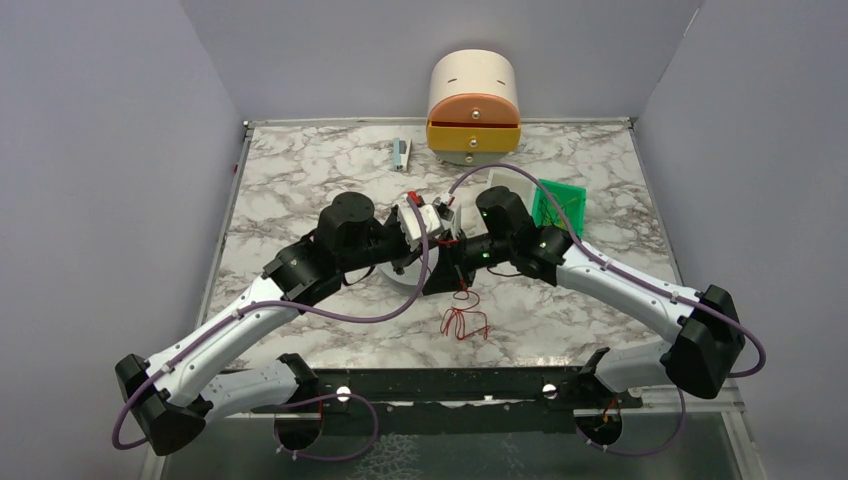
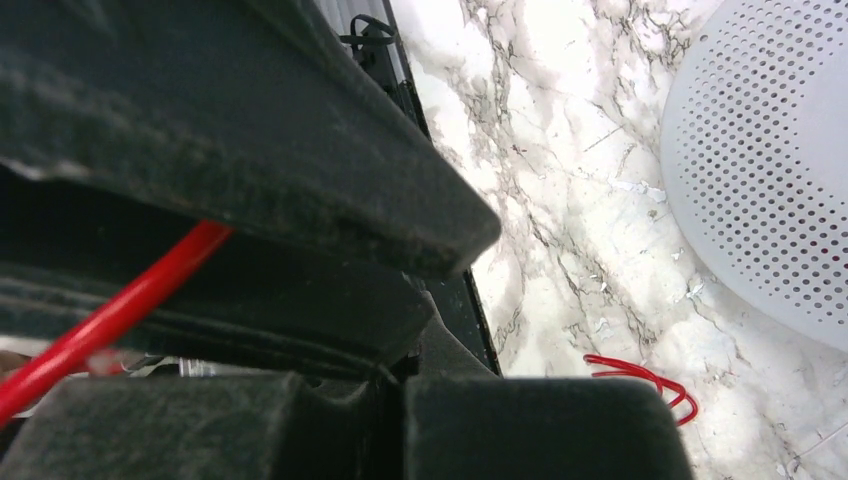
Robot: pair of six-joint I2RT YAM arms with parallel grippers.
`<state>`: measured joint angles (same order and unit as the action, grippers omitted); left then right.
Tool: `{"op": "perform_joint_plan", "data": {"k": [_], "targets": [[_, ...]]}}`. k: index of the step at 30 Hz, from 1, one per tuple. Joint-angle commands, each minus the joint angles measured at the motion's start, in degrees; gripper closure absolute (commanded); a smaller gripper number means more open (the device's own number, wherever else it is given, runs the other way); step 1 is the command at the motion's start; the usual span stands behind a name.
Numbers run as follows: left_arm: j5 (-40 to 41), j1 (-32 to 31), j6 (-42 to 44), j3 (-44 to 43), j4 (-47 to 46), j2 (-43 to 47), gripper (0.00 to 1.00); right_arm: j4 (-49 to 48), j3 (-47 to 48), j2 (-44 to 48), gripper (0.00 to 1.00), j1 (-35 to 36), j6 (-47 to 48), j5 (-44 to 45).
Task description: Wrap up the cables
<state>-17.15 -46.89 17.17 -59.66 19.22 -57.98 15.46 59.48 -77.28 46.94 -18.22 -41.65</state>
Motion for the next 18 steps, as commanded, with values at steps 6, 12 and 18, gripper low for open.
{"op": "perform_joint_plan", "data": {"k": [6,12,18], "targets": [[-0.3,-0.3,-2.5,1.1,-2.0,1.7,1.0,-2.8,-1.9,0.2,0.99,0.4,-0.5,-0.2],[4.9,-0.3,-8.8,4.5,-8.1,6.1,1.0,-6.6,-5.7,3.2,0.99,0.4,-0.8,2.9],[6.4,-0.3,-19.5,9.9,-20.1,12.1,1.0,-17.3,-12.7,9.5,0.99,0.4,-2.9,6.1]]}}
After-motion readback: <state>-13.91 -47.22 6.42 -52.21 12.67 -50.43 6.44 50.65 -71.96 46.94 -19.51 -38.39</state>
